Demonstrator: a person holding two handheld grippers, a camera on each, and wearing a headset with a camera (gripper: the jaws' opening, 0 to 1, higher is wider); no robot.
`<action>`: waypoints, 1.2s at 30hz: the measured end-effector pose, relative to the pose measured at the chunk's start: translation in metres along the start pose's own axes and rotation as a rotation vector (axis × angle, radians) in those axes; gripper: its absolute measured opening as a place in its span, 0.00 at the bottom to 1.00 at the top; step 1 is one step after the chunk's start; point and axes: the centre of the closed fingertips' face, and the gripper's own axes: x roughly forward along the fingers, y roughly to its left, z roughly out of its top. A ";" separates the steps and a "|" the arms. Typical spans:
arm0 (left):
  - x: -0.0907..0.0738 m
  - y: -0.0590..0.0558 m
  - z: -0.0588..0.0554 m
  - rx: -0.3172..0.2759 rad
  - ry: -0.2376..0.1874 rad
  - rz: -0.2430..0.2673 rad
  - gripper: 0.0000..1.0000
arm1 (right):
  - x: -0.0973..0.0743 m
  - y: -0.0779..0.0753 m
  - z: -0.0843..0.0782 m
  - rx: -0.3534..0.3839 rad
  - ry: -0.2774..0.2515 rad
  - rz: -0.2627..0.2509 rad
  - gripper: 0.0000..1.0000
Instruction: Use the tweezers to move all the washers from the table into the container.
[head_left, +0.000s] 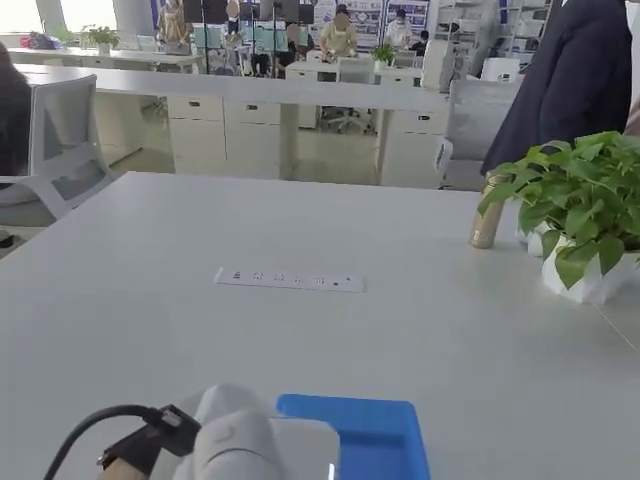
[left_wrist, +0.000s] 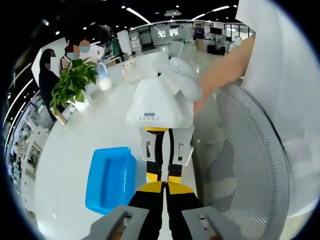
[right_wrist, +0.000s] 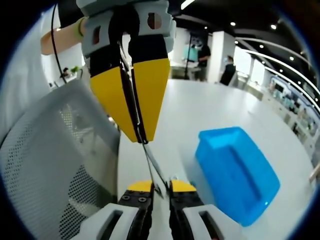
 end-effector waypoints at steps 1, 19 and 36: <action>0.000 0.001 0.000 0.007 0.005 0.002 0.00 | 0.001 0.000 0.001 0.001 -0.004 0.003 0.07; 0.003 0.019 -0.003 -0.030 0.006 -0.027 0.00 | 0.007 -0.010 0.000 0.133 -0.032 0.014 0.08; 0.014 0.029 0.007 -0.051 0.008 -0.099 0.00 | -0.010 -0.015 0.011 0.179 -0.085 0.043 0.05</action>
